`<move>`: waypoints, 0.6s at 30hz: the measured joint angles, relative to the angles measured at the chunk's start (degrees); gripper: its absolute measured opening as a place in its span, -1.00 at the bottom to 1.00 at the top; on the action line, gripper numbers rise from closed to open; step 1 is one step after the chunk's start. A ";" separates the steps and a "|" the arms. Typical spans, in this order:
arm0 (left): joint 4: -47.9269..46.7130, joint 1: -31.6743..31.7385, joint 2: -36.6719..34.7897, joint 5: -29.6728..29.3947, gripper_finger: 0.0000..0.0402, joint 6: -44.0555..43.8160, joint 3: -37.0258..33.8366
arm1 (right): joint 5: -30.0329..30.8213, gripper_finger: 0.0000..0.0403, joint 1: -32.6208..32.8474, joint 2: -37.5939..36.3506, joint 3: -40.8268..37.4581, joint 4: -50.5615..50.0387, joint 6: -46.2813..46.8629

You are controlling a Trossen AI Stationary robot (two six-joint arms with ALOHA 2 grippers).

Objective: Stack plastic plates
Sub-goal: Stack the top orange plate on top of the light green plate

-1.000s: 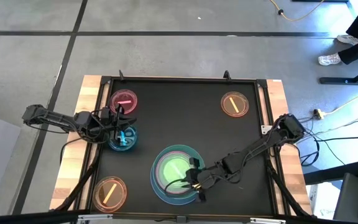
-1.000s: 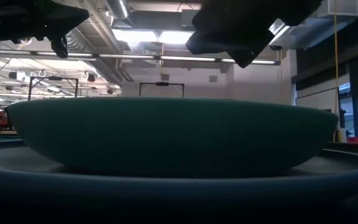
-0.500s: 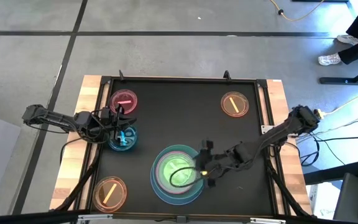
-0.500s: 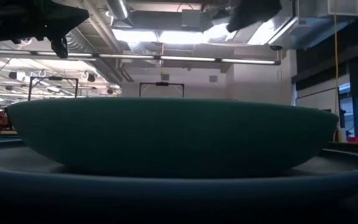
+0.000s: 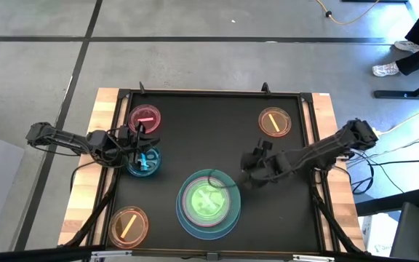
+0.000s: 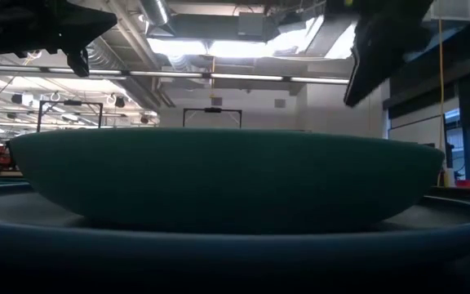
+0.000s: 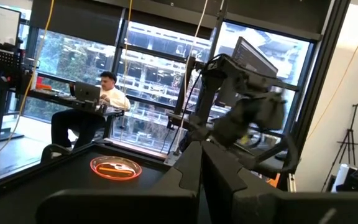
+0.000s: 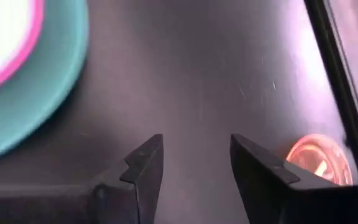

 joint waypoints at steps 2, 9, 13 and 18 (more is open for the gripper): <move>-0.02 0.00 0.00 0.00 -0.97 0.00 0.00 | -1.21 -0.12 -2.53 0.00 -2.05 0.15 0.05; -0.02 0.00 0.00 0.00 -0.97 0.04 0.00 | -1.99 -0.12 -12.27 0.00 -7.97 0.29 0.01; -0.02 0.00 -0.01 -0.02 -0.97 0.07 0.00 | -1.94 -0.12 -17.94 0.00 -10.27 0.88 1.45; -0.02 0.00 0.00 -0.02 -0.97 0.13 0.00 | -2.11 -0.12 -23.83 0.00 -14.20 6.92 0.17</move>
